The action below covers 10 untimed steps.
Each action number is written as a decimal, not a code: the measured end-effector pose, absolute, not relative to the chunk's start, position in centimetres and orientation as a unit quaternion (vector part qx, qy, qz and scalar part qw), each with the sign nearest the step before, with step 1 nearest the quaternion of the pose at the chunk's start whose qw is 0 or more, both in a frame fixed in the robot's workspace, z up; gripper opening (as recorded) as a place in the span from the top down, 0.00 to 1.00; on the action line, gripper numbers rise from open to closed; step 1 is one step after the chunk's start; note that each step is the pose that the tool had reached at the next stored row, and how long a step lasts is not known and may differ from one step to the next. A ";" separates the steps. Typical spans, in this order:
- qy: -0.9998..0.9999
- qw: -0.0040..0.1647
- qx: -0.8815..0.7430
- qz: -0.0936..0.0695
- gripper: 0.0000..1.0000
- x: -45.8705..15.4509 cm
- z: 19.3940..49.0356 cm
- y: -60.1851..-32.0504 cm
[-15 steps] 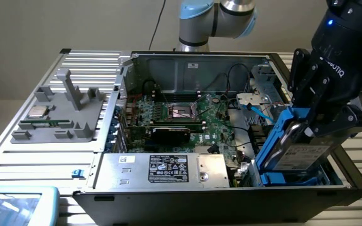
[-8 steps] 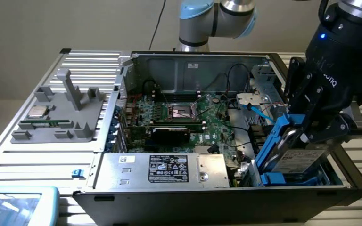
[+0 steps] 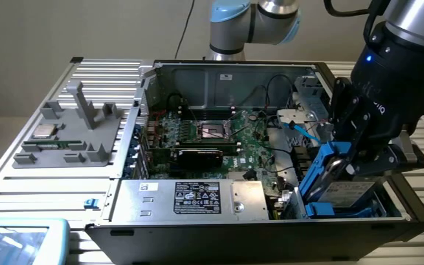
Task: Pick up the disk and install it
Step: 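Insert the disk into the insertion slot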
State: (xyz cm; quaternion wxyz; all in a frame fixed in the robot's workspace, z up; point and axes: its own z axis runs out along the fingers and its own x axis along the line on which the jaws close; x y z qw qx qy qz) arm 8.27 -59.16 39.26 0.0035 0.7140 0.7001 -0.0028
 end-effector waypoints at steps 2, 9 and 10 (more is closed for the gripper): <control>0.700 0.004 0.714 -0.003 0.63 8.3 38.9 -59.2; 0.700 0.004 0.714 -0.003 0.61 8.3 38.4 -59.2; 0.700 0.004 0.714 -0.003 0.55 8.3 38.4 -59.2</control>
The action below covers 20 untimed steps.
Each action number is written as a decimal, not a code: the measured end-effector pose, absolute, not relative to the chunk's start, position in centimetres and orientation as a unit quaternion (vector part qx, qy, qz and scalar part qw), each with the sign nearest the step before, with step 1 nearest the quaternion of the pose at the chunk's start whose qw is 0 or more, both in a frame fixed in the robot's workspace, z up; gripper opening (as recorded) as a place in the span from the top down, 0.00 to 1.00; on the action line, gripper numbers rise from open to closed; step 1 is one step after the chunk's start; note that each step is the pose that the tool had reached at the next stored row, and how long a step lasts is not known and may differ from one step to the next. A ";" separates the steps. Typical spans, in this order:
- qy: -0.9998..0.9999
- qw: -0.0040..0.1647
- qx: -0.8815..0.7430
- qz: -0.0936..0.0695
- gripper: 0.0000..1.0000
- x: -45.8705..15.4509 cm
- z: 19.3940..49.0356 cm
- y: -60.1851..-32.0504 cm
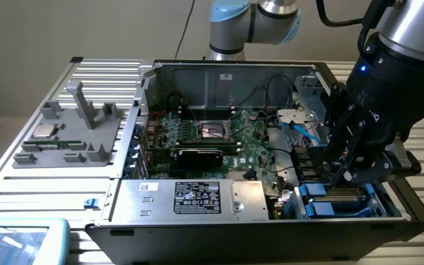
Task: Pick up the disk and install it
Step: 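Insert the disk into the insertion slot, then insert the first disk wire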
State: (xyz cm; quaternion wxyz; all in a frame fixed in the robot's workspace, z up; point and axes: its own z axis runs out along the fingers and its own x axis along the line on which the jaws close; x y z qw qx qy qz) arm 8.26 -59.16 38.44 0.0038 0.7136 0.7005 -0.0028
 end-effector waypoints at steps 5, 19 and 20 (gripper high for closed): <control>0.700 0.004 0.714 -0.003 0.55 8.3 38.4 -59.2; 0.700 0.004 0.714 -0.003 0.55 8.3 38.4 -59.2; 0.701 0.004 0.714 -0.003 0.55 8.3 38.4 -59.2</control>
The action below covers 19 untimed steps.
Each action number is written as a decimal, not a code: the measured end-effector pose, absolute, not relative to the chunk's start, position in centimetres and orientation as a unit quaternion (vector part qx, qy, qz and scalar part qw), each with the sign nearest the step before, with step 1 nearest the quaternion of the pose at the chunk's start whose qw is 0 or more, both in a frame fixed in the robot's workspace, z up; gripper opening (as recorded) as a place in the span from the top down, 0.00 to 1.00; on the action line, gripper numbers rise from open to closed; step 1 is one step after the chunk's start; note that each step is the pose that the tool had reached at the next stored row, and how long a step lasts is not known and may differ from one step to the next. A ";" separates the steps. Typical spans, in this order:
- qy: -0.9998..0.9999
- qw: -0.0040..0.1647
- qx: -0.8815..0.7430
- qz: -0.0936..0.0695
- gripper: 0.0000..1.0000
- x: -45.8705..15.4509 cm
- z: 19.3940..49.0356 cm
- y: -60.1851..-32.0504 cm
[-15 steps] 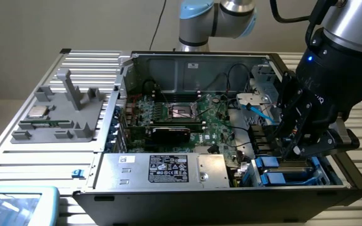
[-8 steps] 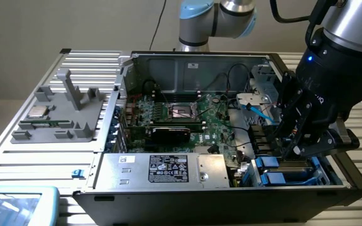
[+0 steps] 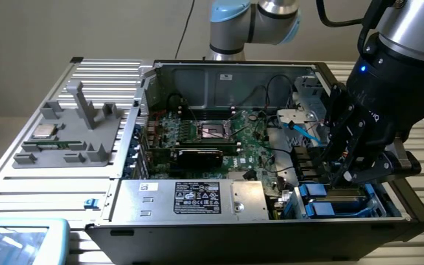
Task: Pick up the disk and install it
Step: 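Insert the first disk wire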
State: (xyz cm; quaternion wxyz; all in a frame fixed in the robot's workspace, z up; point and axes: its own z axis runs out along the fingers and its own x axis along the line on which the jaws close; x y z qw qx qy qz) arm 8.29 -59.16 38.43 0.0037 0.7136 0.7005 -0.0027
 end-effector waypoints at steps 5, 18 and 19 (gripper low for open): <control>0.700 -0.008 0.714 -0.012 0.55 9.3 38.4 -59.2; 0.701 -0.031 0.712 -0.035 0.55 12.5 39.3 -59.2; 0.701 -0.032 0.712 -0.037 0.55 12.7 39.4 -59.2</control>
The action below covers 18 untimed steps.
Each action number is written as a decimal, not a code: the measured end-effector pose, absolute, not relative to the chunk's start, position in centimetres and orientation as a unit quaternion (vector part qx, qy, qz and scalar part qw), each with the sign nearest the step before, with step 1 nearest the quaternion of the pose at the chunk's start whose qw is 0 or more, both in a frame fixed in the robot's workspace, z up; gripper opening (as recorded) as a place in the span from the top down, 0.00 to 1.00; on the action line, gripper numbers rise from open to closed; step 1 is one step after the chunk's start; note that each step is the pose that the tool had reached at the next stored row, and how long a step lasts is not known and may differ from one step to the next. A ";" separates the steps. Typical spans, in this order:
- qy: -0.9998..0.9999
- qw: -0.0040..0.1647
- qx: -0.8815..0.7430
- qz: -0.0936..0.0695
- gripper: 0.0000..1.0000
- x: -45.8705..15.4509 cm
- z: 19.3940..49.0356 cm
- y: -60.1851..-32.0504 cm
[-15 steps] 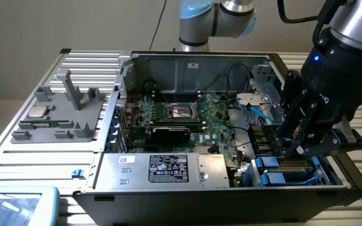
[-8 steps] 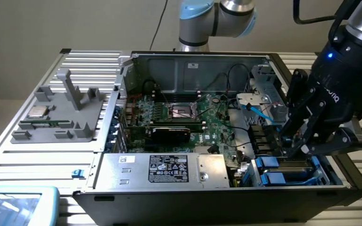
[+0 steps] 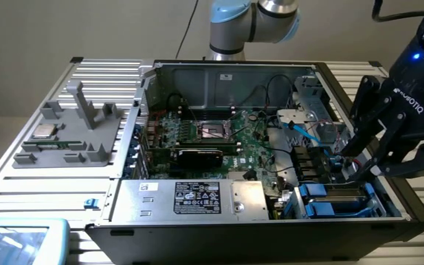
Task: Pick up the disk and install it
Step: 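Insert the first disk wire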
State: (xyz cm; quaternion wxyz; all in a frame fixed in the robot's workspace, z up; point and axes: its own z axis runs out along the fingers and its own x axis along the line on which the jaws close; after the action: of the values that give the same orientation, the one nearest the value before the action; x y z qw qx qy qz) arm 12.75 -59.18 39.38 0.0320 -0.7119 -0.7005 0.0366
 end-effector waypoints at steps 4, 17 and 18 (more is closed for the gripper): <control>-0.700 0.039 -0.712 0.043 0.55 13.8 39.5 -59.2; -0.697 0.081 -0.708 0.083 0.55 16.6 39.6 -59.2; -0.696 0.085 -0.707 0.088 0.55 16.8 39.6 -59.2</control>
State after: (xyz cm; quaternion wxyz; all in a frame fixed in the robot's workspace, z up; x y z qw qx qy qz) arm 16.78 -59.18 39.55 0.0854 -0.7072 -0.6963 0.0877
